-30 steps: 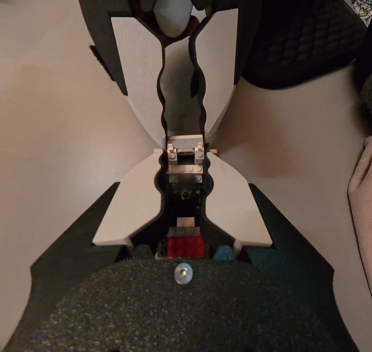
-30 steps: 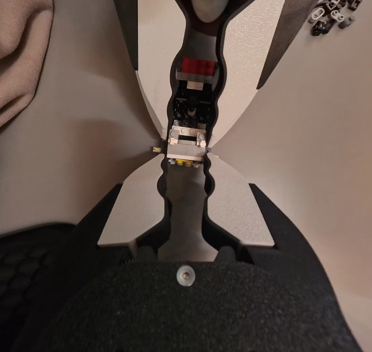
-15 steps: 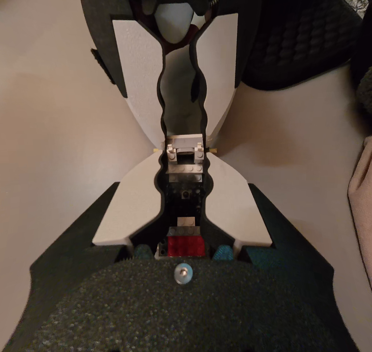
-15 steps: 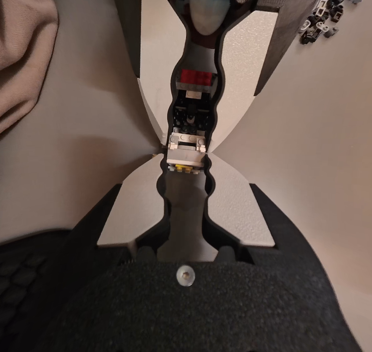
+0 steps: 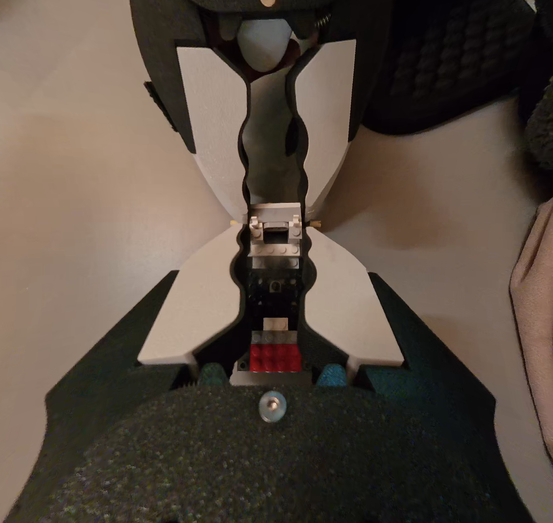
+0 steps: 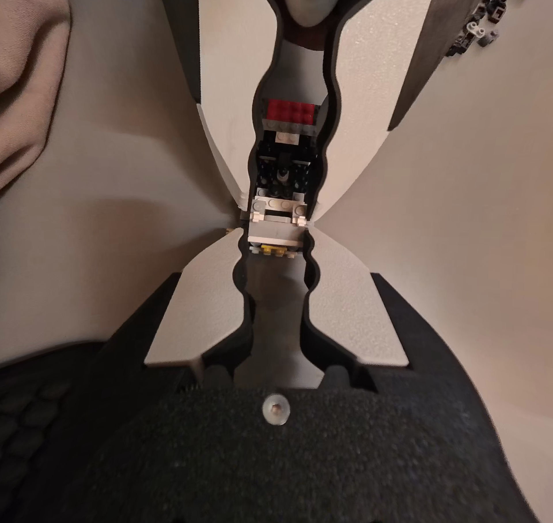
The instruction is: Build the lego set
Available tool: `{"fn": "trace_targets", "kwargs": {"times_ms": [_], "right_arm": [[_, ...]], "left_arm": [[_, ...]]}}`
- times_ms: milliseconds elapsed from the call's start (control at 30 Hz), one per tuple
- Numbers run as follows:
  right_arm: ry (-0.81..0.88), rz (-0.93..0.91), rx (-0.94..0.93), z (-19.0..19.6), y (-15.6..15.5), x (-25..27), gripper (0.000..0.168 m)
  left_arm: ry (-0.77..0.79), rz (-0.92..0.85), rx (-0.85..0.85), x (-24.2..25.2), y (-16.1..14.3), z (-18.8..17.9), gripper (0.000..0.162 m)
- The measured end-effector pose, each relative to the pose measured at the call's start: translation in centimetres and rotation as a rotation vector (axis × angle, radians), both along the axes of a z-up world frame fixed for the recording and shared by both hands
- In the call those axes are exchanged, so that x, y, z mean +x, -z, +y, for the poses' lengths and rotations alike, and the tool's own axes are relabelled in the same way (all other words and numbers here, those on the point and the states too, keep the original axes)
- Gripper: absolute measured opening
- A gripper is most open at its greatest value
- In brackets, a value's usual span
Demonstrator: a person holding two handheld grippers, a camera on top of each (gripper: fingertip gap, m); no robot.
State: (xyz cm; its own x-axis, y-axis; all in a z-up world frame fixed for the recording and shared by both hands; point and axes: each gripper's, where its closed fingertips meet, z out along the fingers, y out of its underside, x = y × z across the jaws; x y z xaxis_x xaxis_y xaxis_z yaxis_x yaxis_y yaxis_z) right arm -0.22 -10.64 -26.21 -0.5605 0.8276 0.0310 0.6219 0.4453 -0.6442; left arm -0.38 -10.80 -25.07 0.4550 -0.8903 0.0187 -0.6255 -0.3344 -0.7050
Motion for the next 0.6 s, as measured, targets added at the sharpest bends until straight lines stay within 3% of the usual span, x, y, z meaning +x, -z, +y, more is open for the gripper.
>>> {"fn": "trace_targets", "kwargs": {"times_ms": [600], "right_arm": [[0.029, -0.082, 0.039, 0.18, 0.0, 0.21, 0.034]], "left_arm": [[0.006, 0.003, 0.019, 0.09, -0.22, -0.21, 0.031]]}}
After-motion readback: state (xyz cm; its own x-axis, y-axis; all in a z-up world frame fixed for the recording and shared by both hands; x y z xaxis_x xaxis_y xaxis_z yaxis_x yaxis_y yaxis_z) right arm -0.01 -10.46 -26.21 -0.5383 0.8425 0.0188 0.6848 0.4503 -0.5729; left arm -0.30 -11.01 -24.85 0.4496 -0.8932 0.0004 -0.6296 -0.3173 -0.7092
